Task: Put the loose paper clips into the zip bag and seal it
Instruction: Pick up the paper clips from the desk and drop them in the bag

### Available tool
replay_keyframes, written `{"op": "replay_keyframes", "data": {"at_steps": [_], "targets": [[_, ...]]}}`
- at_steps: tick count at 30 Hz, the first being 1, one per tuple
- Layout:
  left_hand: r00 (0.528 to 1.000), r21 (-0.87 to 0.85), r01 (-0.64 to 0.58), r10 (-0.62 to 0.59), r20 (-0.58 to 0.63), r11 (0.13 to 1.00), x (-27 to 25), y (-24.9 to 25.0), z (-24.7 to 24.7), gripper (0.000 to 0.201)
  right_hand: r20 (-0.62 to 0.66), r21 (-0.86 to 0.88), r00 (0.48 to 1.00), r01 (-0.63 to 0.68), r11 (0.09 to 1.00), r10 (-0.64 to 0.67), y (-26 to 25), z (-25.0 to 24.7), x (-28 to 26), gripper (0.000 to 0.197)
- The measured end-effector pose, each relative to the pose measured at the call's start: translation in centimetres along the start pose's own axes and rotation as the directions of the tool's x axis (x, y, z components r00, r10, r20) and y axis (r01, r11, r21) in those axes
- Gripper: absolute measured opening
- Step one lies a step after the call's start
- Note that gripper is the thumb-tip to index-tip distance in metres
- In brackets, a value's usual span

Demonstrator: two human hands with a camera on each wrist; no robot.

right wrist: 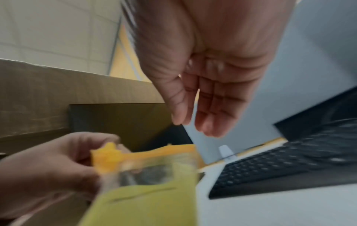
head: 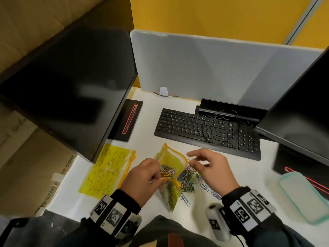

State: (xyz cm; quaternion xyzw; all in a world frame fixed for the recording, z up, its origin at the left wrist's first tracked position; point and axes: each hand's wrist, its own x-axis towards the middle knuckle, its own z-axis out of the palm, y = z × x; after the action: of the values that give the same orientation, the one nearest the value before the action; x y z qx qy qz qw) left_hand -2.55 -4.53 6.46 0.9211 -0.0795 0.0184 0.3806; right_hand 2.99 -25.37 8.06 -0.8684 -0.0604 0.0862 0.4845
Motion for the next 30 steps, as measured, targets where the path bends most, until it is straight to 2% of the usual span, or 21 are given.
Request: {"op": "replay_keyframes", "data": {"at_steps": [1, 2, 4, 5, 6, 8, 11, 13, 15, 17, 19, 22, 24, 25, 28, 30], "targets": [[1.000, 0.003, 0.002, -0.002, -0.004, 1.000, -0.2, -0.1, 0.0, 0.029, -0.014, -0.102, 0.997, -0.074, 0.992, 0.073, 1.5, -0.6, -0.2, 0.021], [1.000, 0.002, 0.003, -0.003, -0.007, 1.000, -0.4, -0.2, 0.0, 0.029, 0.000, -0.239, 0.984, -0.173, 0.955, 0.178, 3.2, -1.0, -0.8, 0.031], [1.000, -0.015, 0.019, -0.020, -0.013, 1.000, -0.8, -0.4, 0.0, 0.030, 0.054, -0.472, 0.915, -0.330, 0.818, 0.401, 6.8, -0.9, -2.5, 0.059], [0.999, -0.022, 0.033, -0.033, -0.015, 0.999, -1.0, -0.6, -0.1, 0.030, 0.065, -0.528, 0.889, -0.355, 0.772, 0.453, 8.2, -0.4, -3.4, 0.064], [0.999, -0.022, 0.044, -0.044, -0.019, 0.999, -1.2, -0.8, -0.2, 0.030, 0.065, -0.549, 0.885, -0.353, 0.757, 0.460, 9.1, 0.2, -4.0, 0.062], [0.998, 0.001, 0.054, -0.054, -0.030, 0.999, -1.4, -0.9, -0.3, 0.030, 0.060, -0.539, 0.914, -0.309, 0.784, 0.401, 9.8, 1.4, -4.6, 0.054], [0.996, 0.022, 0.080, -0.080, -0.034, 0.997, -1.4, -0.7, -0.4, 0.029, 0.119, -0.532, 0.938, -0.217, 0.819, 0.326, 9.0, 3.7, -4.2, 0.077], [0.997, 0.022, 0.081, -0.080, -0.022, 0.997, -1.4, -0.6, -0.4, 0.031, 0.170, -0.567, 0.940, -0.152, 0.809, 0.296, 8.3, 5.2, -3.5, 0.086], [0.998, 0.019, 0.064, -0.064, -0.016, 0.998, -1.4, -0.6, -0.4, 0.033, 0.180, -0.584, 0.944, -0.125, 0.802, 0.278, 7.9, 6.1, -2.6, 0.075], [0.998, 0.014, 0.066, -0.066, -0.012, 0.998, -1.6, -0.6, -0.5, 0.031, 0.150, -0.574, 0.958, -0.116, 0.810, 0.244, 7.8, 6.0, -1.4, 0.053], [0.997, 0.017, 0.071, -0.071, -0.013, 0.997, -1.8, -0.8, -0.5, 0.031, 0.125, -0.567, 0.967, -0.114, 0.816, 0.221, 7.8, 5.3, -0.3, 0.047], [0.998, 0.003, 0.064, -0.064, -0.011, 0.998, -2.0, -1.0, -0.4, 0.034, 0.144, -0.566, 0.970, -0.082, 0.820, 0.196, 8.2, 4.3, 0.9, 0.078], [0.997, 0.002, 0.072, -0.072, -0.007, 0.997, -2.0, -1.1, -0.3, 0.032, 0.185, -0.602, 0.961, -0.054, 0.797, 0.205, 8.2, 4.2, 1.4, 0.085], [0.997, 0.003, 0.077, -0.077, -0.006, 0.997, -2.0, -1.1, -0.3, 0.030, 0.198, -0.621, 0.958, -0.040, 0.783, 0.206, 8.2, 4.3, 1.6, 0.079], [0.997, -0.006, 0.075, -0.075, -0.017, 0.997, -1.9, -1.3, -0.2, 0.030, 0.189, -0.646, 0.971, 0.008, 0.763, 0.149, 8.3, 5.0, 2.2, 0.042], [0.997, -0.035, 0.075, -0.076, -0.026, 0.997, -1.8, -1.4, -0.2, 0.028, 0.181, -0.669, 0.975, 0.027, 0.742, 0.128, 8.3, 5.3, 2.4, 0.029]]}}
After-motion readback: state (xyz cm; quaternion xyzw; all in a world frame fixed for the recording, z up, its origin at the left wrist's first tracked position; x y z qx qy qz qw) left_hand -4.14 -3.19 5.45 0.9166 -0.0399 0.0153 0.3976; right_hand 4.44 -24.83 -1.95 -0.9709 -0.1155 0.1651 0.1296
